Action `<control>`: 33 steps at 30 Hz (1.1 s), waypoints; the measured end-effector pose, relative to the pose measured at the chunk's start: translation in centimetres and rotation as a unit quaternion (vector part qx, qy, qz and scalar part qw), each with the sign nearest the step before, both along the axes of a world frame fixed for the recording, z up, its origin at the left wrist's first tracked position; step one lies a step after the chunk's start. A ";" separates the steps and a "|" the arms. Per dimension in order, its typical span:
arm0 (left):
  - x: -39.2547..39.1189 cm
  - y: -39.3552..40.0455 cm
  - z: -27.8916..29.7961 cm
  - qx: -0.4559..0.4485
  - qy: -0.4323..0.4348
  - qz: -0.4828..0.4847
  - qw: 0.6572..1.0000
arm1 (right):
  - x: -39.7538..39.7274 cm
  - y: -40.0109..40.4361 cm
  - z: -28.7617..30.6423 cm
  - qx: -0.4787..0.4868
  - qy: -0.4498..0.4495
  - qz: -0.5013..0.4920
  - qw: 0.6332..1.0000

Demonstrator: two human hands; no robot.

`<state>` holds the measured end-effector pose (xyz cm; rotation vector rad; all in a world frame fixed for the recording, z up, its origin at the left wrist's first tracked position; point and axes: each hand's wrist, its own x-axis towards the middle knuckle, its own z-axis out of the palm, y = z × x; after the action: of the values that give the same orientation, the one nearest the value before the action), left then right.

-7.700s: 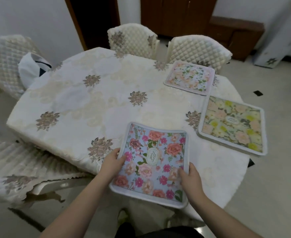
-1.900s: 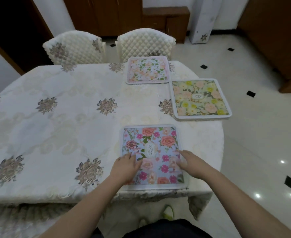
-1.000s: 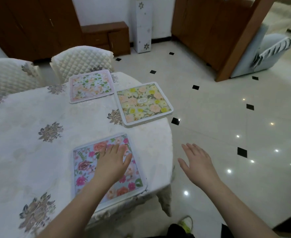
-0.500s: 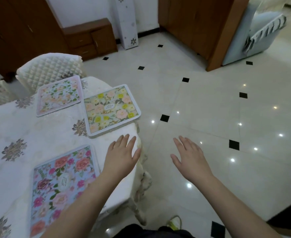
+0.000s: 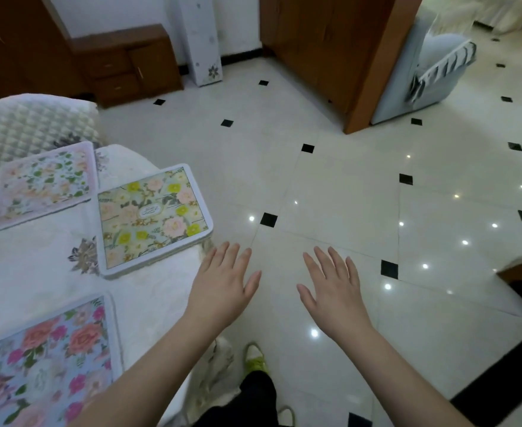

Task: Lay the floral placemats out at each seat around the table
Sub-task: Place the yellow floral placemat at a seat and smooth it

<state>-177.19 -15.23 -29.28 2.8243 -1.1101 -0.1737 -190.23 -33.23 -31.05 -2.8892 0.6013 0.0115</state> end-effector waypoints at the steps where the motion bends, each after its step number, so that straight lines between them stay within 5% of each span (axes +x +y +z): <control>1: 0.7 -0.5 0.0 0.001 0.001 -0.001 1.000 | 0.9 -0.5 0.0 -0.004 0.005 0.012 1.000; 9: 9.6 -2.8 -0.3 -0.032 -0.045 0.039 0.998 | 9.8 -4.0 -0.2 -0.029 0.023 0.071 0.997; 14: 12.9 -3.9 -1.1 -0.037 0.028 0.064 0.997 | 13.5 -6.2 0.7 -0.030 0.028 0.089 0.995; 33: 23.5 -15.2 -0.2 0.012 0.007 0.182 0.983 | 30.5 -19.5 -0.9 0.028 0.018 0.220 0.975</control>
<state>-153.66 -30.42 -29.49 2.9773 -0.5732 -0.1756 -159.70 -52.70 -31.97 -2.9069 -0.0451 0.1413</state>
